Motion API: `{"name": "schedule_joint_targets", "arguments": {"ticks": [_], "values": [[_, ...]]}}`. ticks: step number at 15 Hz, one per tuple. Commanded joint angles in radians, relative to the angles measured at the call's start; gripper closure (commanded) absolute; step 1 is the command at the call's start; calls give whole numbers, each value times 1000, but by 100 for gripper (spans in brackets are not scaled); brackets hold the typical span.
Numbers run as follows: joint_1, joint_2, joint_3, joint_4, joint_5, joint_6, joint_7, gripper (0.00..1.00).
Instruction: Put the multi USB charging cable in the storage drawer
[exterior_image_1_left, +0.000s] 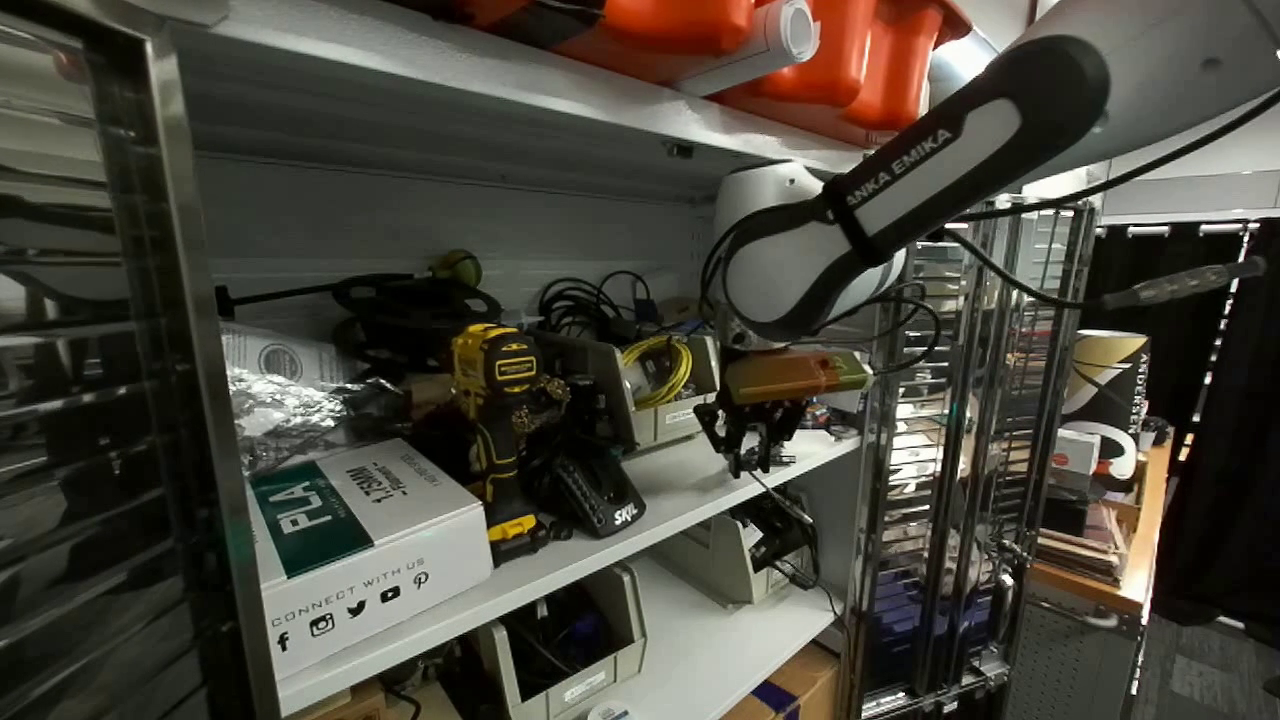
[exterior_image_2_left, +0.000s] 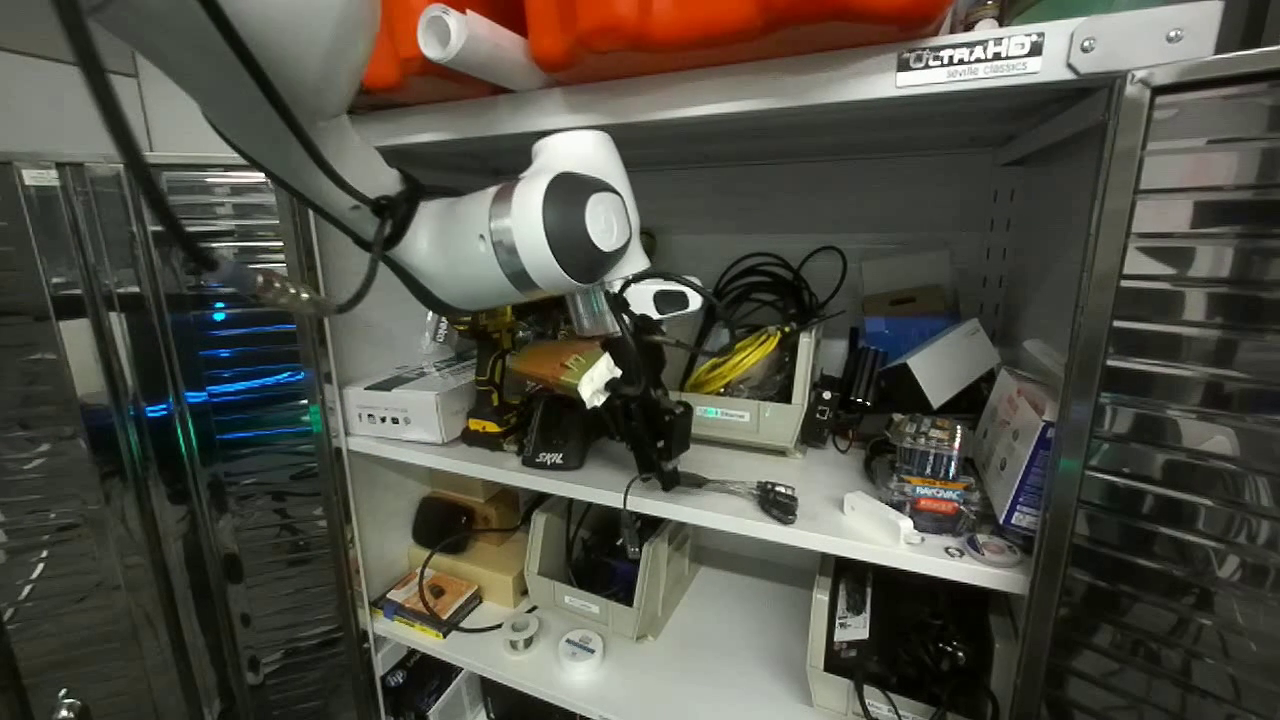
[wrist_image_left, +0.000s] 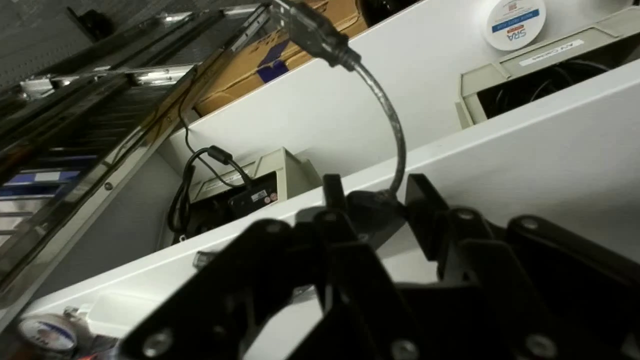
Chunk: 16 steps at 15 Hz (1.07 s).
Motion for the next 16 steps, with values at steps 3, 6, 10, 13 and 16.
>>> {"name": "schedule_joint_targets", "arguments": {"ticks": [3,6,10,13,16], "values": [[0,-236,38,-211,-238,208,167,88],[-30,-287,70,-234,-346,318,262,88],[-60,-255,62,-187,-534,496,418,90],[-99,-179,52,-84,-726,601,603,90],[-116,-86,35,40,-913,652,813,90]]}}
